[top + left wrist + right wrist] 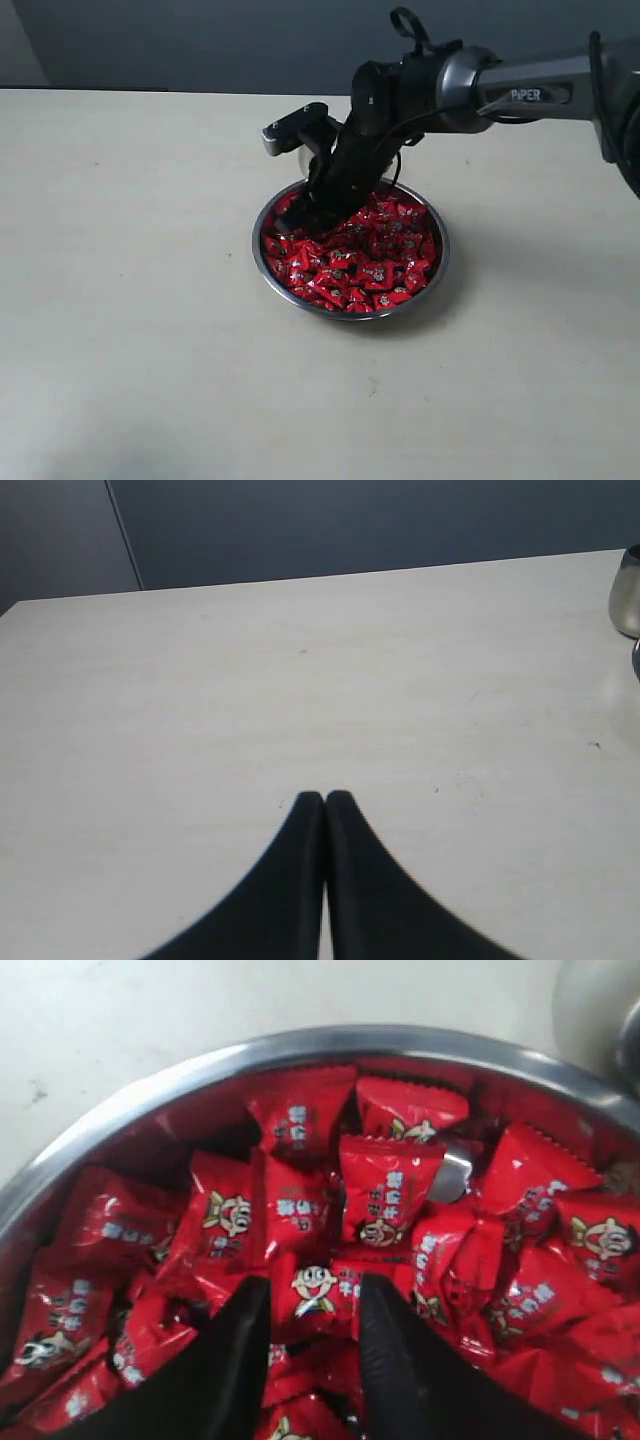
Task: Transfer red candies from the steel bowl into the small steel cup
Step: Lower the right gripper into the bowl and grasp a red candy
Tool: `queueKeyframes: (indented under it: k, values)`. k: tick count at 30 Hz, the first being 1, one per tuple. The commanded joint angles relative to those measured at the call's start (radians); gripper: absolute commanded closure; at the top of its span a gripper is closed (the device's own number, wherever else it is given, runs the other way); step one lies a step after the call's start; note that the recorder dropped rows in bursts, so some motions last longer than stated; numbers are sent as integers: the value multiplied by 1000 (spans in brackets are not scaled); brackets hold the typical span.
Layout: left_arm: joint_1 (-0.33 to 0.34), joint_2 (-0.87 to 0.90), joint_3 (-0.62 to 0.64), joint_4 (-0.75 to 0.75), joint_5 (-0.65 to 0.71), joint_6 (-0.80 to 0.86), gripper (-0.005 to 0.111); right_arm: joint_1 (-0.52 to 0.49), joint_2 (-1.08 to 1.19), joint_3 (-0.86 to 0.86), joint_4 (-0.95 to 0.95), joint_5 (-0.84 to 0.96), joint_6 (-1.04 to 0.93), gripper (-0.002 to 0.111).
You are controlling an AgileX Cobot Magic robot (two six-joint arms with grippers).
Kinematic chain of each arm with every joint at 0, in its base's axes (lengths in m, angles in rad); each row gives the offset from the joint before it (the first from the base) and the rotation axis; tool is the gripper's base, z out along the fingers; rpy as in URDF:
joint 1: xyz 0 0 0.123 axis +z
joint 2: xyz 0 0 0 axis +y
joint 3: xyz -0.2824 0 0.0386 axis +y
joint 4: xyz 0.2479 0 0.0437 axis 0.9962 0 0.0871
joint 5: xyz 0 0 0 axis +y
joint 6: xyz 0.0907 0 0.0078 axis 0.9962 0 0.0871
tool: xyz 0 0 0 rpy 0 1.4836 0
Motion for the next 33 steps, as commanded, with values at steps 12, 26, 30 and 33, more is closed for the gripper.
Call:
queueKeyframes:
  k: [12,26,30,33]
  values:
    - [-8,-5,-8,2,-5,-2,106,-1,26,1,-18,-4,-13,108]
    - [-8,-5,-8,2,-5,-2,106,-1,-106,1,-14,63,-1,108]
    - [-8,-5,-8,2,-5,-2,106,-1,-140,1,-14,60,2,108]
    - [-8,-5,-8,2,-5,-2,106,-3,-150,1,-14,22,3,108]
